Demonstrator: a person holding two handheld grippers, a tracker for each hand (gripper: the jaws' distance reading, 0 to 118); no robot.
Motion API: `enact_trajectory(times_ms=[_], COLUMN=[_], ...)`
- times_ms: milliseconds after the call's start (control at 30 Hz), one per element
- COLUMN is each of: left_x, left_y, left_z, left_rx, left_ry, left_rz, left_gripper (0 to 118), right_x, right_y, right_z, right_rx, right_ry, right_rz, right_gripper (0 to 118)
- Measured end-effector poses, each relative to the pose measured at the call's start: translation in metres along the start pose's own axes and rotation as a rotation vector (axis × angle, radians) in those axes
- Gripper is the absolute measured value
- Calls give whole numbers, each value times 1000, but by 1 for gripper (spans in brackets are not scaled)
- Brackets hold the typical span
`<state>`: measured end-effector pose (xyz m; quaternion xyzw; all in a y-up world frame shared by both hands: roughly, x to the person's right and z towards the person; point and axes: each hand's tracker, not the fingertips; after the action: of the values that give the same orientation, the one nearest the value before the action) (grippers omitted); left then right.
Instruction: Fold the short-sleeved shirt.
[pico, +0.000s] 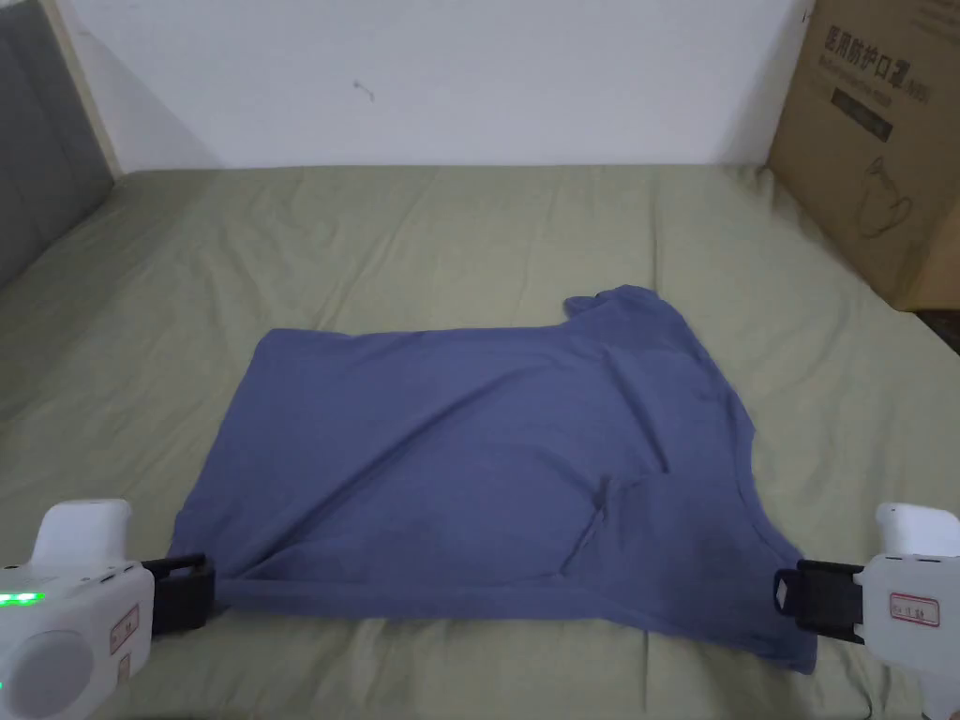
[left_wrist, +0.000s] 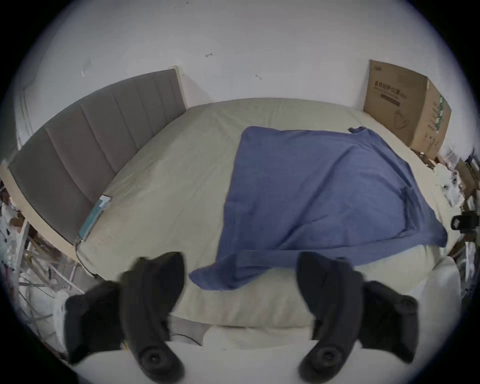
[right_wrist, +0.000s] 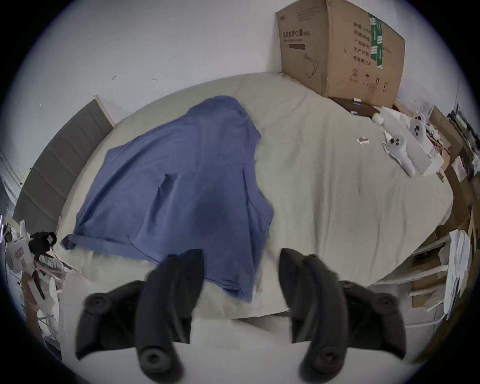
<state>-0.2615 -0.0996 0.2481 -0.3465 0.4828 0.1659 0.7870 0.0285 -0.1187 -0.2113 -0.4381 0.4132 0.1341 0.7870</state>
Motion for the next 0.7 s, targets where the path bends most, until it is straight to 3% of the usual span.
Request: enact_trajectory(times_ms=[33,67,100,167,267,333,367,400,433,467,500,700], left_x=[0,0,1,1,-1,-5,-8,-11,-14,-18,-23,-31], left_y=[-4,-9,-15,-30,-44,-49,-50,-50,-49,-47,-44,-22], left_z=[3,5,4,5,3,3,2,1,1,-1,-5,-38], left_rx=[-4,-12,-31,-16,-44,-46,-40,-28,-19,-7,4,18], left_ry=[-21,-40,-36,-22,-25,-18,-14,-10,-6,-1,-8,0], left_rz=[3,14,24,27,41,55,51,47,51,58,73,52], left_gripper=[44,9,1,0,0,2,11,35,75,97,107,106], right_x=[-3,-9,-12,-16,-22,-26,-25,-25,-25,-23,-24,-25], right_y=[0,-2,-5,-11,-17,-20,-20,-20,-21,-22,-22,-20], right_z=[2,9,11,11,-8,-11,-12,-13,-14,-17,-18,-24], right_rx=[17,61,69,69,32,23,8,3,4,7,5,-15], right_ry=[-1,-12,-11,63,1,5,23,31,34,30,25,19], right_rz=[-1,-29,-83,-129,-46,-43,-58,-75,-78,-80,-75,-58], right_gripper=[17,3,3,0,0,0,0,0,0,0,0,0])
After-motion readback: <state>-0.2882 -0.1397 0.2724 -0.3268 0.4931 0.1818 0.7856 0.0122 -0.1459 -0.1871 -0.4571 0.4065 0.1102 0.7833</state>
